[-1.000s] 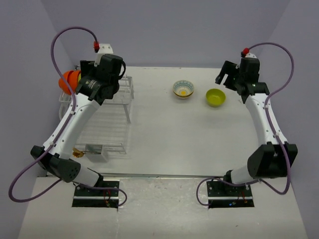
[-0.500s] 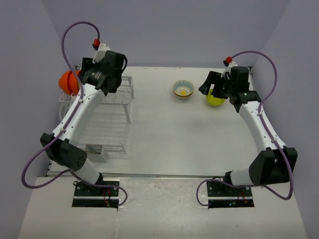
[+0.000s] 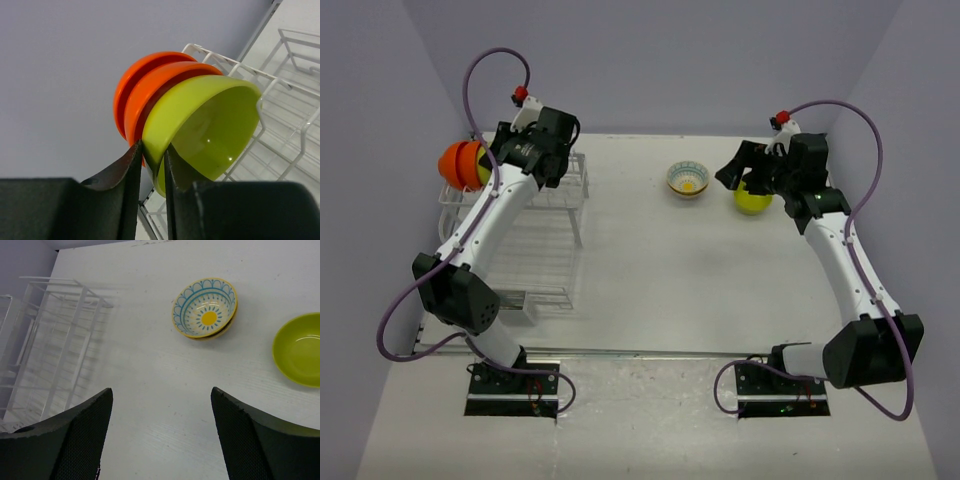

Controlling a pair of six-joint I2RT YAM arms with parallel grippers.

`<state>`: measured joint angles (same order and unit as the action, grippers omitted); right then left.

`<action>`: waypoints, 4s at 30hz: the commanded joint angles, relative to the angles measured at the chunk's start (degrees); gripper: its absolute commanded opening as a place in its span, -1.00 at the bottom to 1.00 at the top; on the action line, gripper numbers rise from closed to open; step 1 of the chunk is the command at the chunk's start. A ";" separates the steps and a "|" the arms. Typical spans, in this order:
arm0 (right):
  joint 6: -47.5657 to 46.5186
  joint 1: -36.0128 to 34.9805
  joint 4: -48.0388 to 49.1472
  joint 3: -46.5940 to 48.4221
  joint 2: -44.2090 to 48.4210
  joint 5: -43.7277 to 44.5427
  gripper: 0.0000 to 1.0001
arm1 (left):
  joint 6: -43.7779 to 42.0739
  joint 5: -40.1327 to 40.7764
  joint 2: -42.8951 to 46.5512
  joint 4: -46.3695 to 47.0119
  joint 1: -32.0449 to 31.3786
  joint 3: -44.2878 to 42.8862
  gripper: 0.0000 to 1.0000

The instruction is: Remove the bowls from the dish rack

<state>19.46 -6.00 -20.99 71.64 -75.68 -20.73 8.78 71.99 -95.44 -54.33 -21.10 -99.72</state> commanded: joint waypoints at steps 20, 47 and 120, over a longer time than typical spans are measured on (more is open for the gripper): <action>0.66 -0.24 5.09 -0.53 2.38 -8.18 0.59 | -13.24 8.69 2.09 14.23 -3.95 0.58 -1.00; 13.34 -12.09 16.72 2.97 0.54 -21.13 0.66 | 8.09 -43.13 10.36 13.45 -9.48 -4.96 -1.00; 2.51 14.00 -15.48 26.89 -41.65 12.03 -0.84 | 7.04 -46.85 32.07 10.12 0.18 10.51 1.00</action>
<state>22.35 7.86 -38.30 97.43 -117.73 -6.31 16.75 29.36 -64.27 -44.27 -21.32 -89.12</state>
